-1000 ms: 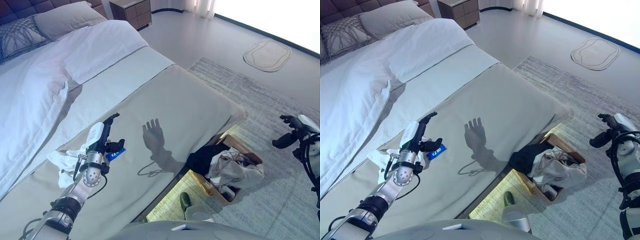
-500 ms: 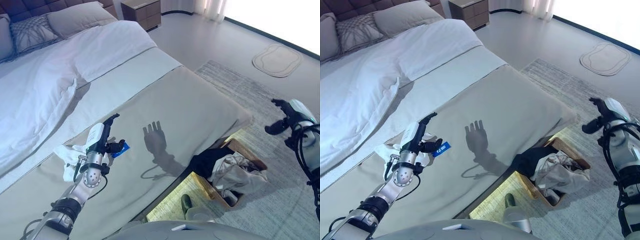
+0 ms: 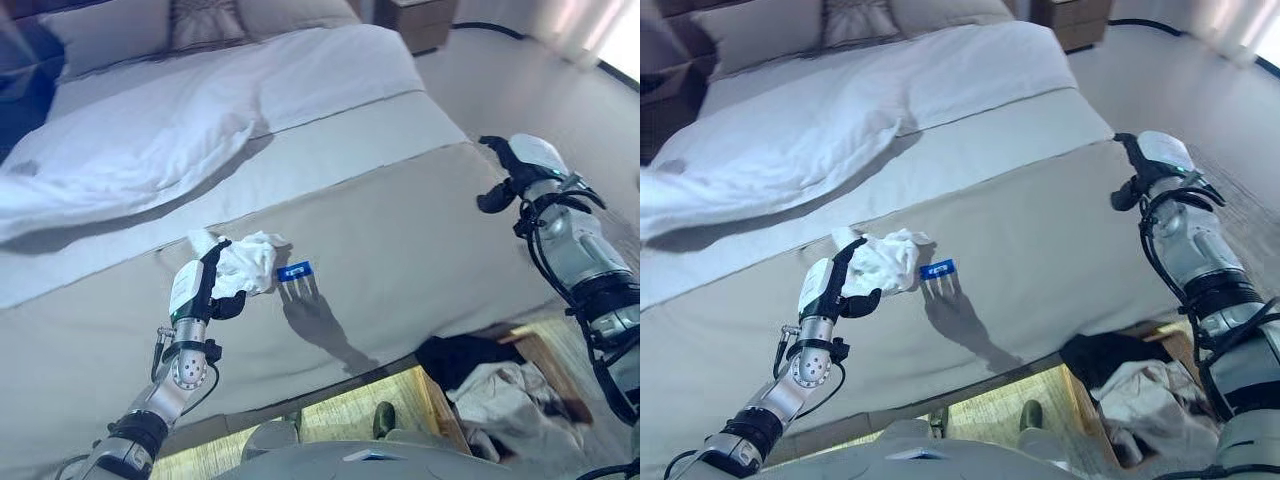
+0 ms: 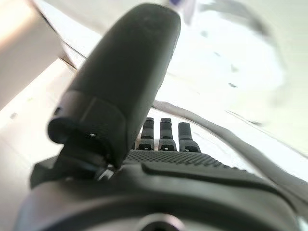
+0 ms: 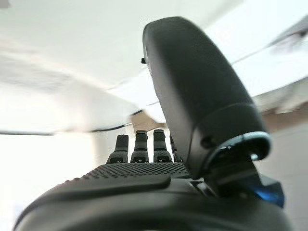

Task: Pick up the clothes from the bed and place them into the basket

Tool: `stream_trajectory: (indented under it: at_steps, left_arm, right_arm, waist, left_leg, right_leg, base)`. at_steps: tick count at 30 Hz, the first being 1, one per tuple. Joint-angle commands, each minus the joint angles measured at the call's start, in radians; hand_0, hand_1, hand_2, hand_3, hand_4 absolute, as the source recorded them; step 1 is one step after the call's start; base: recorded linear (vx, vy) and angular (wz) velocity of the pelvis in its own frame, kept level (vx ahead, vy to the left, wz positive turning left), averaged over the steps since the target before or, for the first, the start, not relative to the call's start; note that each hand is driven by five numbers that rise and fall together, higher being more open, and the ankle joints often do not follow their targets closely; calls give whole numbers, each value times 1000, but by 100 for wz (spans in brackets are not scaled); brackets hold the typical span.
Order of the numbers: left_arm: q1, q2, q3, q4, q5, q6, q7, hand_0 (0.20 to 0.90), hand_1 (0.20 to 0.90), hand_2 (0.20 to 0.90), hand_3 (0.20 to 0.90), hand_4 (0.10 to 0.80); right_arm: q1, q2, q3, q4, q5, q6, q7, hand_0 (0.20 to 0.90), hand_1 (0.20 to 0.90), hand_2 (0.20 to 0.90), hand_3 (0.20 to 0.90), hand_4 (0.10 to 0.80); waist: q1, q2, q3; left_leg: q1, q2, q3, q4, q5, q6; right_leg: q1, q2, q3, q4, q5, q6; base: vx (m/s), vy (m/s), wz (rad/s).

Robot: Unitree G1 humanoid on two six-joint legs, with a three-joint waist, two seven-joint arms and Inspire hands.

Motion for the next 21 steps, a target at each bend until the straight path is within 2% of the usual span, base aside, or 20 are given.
stream_trajectory:
  at_steps: [1,7,10,15,16,21]
  left_arm:
    - [-75,104,59,-92,-1,-52,70,900,900,900,900,800]
    - [-67,132,74,-136,-43,-58,61,900,900,900,900,800]
    - [-49,150,80,-173,-39,-60,46,900,900,900,900,800]
    - [-37,176,78,-216,-50,-62,26,900,900,900,900,800]
    - [-35,180,75,-228,-51,-58,22,900,900,900,900,800]
    - [-17,179,61,-281,-54,-49,33,900,900,900,900,800]
  right_arm:
    - [-254,-17,76,-10,30,-13,-61,900,900,900,900,800]
    - [-340,-10,125,-15,51,-10,-121,900,900,900,900,800]
    - [-377,-7,138,-15,59,7,-149,900,900,900,900,800]
    - [-460,1,165,-17,48,42,-169,900,900,900,900,800]
    - [-486,-2,181,-27,47,54,-162,900,900,900,900,800]
    - [-557,5,226,-63,41,104,-129,900,900,900,900,800]
  waist:
    - [41,-56,47]
    - [118,-37,158]
    - [159,-28,223]
    - [205,-13,302]
    - [214,-15,321]
    - [239,-4,360]
  left_leg:
    - [-38,-58,-11,118,-116,9]
    - [-135,-94,-97,234,-126,11]
    - [-188,-108,-119,321,-147,12]
    - [-291,-123,-130,436,-167,27]
    - [-312,-130,-132,471,-197,27]
    - [-422,-160,-133,577,-222,51]
  right_leg:
    - [-51,-23,-17,213,-136,-49]
    - [-107,-52,-90,332,-185,-81]
    - [-136,-72,-125,428,-226,-99]
    - [-226,-109,-163,584,-268,-116]
    - [-247,-114,-155,632,-303,-111]
    - [-353,-137,-165,773,-346,-123]
  base:
    - [-149,38,42]
    - [-65,27,49]
    - [-4,-2,37]
    - [-20,-9,35]
    - [12,-59,26]
    - [-22,11,20]
